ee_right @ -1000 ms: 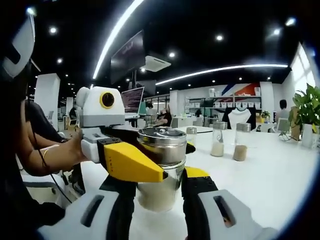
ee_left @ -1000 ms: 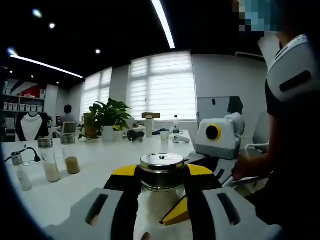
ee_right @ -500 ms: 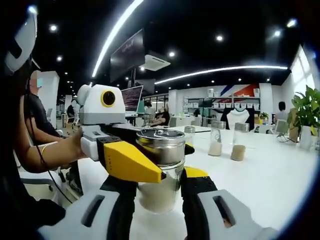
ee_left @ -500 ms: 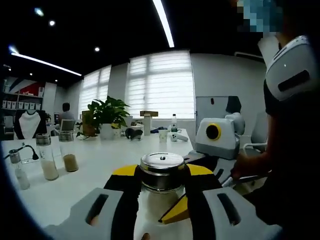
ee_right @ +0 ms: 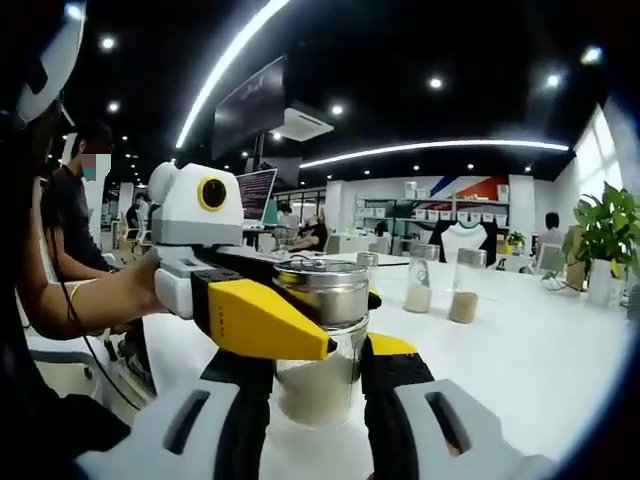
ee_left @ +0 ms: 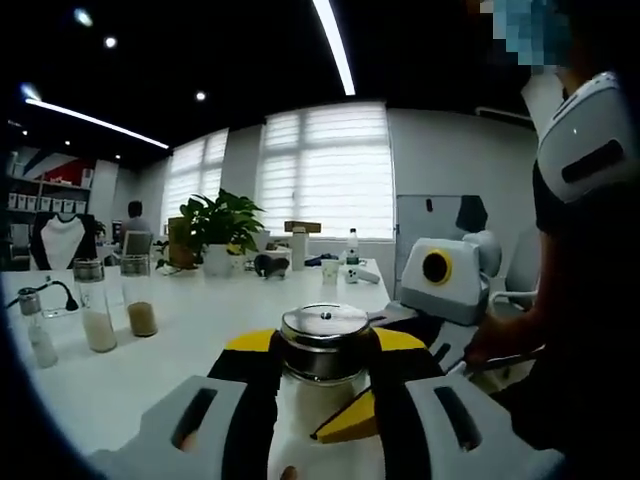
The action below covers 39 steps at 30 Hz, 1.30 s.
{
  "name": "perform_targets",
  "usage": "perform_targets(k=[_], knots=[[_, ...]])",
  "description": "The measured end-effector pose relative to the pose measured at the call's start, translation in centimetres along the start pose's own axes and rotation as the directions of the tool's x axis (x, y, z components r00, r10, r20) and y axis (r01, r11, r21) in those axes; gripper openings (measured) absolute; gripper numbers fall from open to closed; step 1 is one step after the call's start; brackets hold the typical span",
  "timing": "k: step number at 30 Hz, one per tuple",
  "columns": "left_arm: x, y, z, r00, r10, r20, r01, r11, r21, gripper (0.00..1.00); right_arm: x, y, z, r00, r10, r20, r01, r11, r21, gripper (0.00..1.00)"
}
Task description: Rotate the seasoning bottle until the label or dispensing opening points toward the visible target arrow and the bottle remains upright within the marked orientation range
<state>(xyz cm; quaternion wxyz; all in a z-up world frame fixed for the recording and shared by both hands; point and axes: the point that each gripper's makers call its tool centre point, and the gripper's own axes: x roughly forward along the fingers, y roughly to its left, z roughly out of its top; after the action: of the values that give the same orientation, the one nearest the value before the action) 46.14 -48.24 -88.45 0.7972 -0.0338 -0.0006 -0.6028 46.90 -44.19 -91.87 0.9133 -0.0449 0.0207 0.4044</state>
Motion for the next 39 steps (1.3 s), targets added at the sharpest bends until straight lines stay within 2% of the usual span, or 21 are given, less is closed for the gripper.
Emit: perform_targets(k=[6,9,13,15,18,21,24,26,30,37,39], knots=[[0.0,0.5,0.3,0.999,0.04,0.015,-0.04,0.999,-0.026,0.37,0.3,-0.4,0.2,0.999,-0.033,0.001,0.033,0.999,0.006,0.32],[0.0,1.0,0.0,0.996,0.089,-0.01,-0.089,0.995,-0.043,0.36,0.7,-0.8,-0.2,0.999,-0.043,-0.013,0.044,0.999,0.025,0.32],[0.1,1.6,-0.2,0.988,0.153,-0.027,-0.154,0.986,-0.062,0.36,0.8,-1.3,-0.5,0.997,-0.074,-0.019,0.074,0.997,0.033,0.32],[0.2,1.7,-0.4,0.983,0.181,-0.033,-0.183,0.982,-0.044,0.36,0.9,-1.4,-0.6,0.996,-0.089,-0.02,0.09,0.995,0.035,0.32],[0.4,2.1,-0.6,0.968,0.248,-0.035,-0.25,0.965,-0.079,0.36,0.9,-1.5,-0.9,0.993,-0.111,-0.028,0.112,0.993,0.038,0.32],[0.5,2.2,-0.5,0.965,0.26,-0.027,-0.262,0.96,-0.101,0.37,0.8,-1.7,-0.8,0.992,-0.123,-0.025,0.124,0.991,0.041,0.32],[0.5,2.4,-0.2,0.963,0.271,-0.008,-0.269,0.949,-0.165,0.37,0.7,-1.8,-0.7,0.991,-0.128,-0.026,0.129,0.99,0.055,0.32],[0.5,2.7,-0.1,0.953,0.303,0.002,-0.294,0.929,-0.224,0.38,0.7,-1.8,-0.6,0.991,-0.132,-0.025,0.133,0.989,0.066,0.32],[0.5,2.9,0.1,0.933,0.36,0.015,-0.349,0.912,-0.217,0.38,0.9,-1.7,-0.5,0.988,-0.152,-0.02,0.153,0.987,0.057,0.32],[0.2,3.2,0.1,0.891,0.453,-0.015,-0.447,0.872,-0.2,0.39,1.0,-1.4,-0.3,0.984,-0.176,-0.018,0.176,0.984,0.02,0.32],[0.2,3.2,0.1,0.884,0.468,-0.011,-0.46,0.864,-0.205,0.4,1.0,-1.2,-0.3,0.984,-0.178,-0.022,0.178,0.984,-0.002,0.32]])
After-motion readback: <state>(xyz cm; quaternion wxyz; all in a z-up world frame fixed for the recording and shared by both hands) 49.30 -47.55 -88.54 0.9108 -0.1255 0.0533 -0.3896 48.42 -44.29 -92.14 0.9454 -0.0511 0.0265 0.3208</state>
